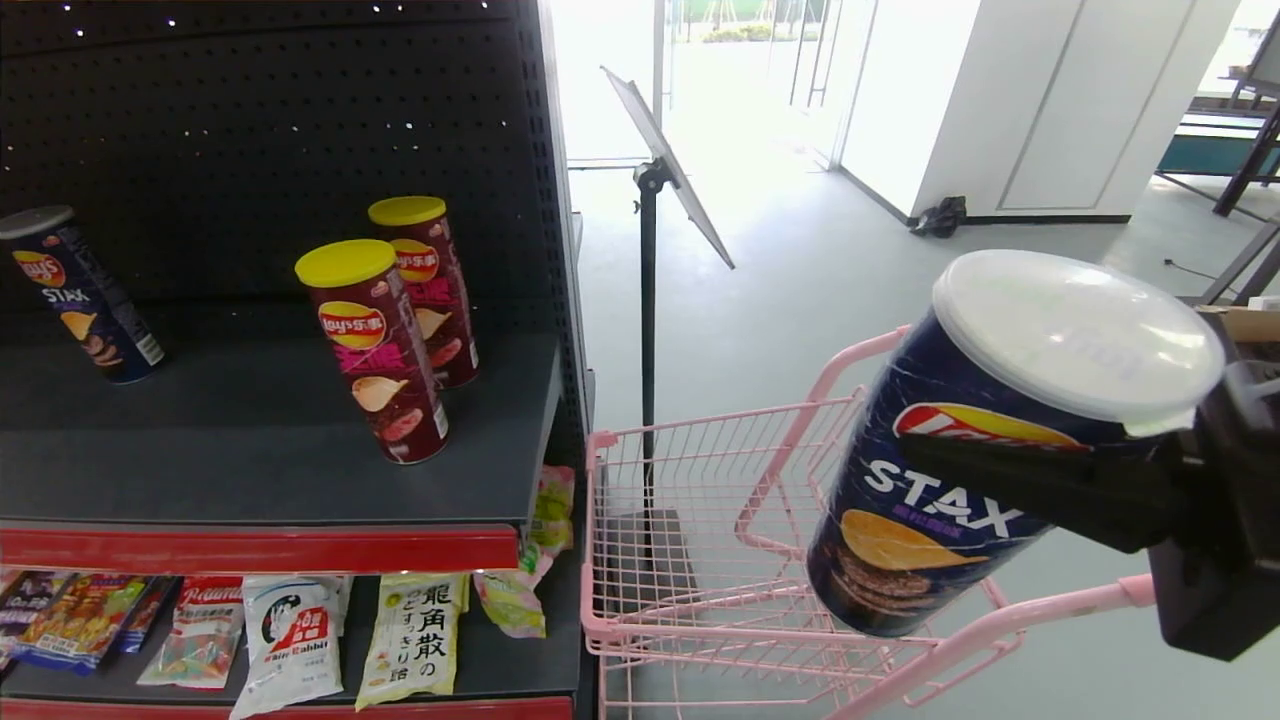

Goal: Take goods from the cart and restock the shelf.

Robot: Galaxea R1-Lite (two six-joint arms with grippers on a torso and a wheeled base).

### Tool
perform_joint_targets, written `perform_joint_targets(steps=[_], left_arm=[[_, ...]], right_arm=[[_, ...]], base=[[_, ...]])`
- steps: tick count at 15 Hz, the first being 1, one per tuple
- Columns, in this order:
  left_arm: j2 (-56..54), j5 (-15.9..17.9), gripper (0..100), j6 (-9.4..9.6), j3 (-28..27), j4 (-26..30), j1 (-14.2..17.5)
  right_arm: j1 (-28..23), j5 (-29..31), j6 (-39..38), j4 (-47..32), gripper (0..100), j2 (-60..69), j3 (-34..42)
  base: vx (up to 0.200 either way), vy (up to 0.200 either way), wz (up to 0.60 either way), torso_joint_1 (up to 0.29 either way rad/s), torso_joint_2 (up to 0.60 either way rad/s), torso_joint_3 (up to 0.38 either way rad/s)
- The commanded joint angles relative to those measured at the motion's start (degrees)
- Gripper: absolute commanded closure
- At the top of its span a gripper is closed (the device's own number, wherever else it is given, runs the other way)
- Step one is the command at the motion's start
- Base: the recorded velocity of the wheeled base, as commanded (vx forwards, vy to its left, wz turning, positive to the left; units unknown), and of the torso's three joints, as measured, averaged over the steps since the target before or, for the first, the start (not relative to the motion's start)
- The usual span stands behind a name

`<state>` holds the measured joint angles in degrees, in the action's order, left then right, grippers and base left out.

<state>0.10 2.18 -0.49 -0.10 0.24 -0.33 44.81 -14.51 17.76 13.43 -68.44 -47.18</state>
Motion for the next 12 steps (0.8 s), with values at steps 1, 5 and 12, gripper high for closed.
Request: perform_joint_targets(steps=[1, 5, 12], left_arm=[[0.08, 0.02, 0, -0.04, 0.01, 0.02, -0.02], [0.08, 0.02, 0, -0.04, 0.01, 0.02, -0.02], [0.08, 0.02, 0, -0.04, 0.01, 0.02, -0.02]], right_arm=[[0.19, 0.27, -0.01, 0.01, 100, -0.56, 0.24], [0.19, 0.18, -0.01, 0.19, 100, -0.2, 0.77], [1.77, 0.27, 0.17, 0.19, 100, 0.15, 0.42]], base=[[0.0, 0.2, 0.0, 0.007, 0.0, 0.002], [0.0, 0.2, 0.0, 0.001, 0.0, 0.002], [0.0, 0.2, 0.0, 0.003, 0.0, 0.003]])
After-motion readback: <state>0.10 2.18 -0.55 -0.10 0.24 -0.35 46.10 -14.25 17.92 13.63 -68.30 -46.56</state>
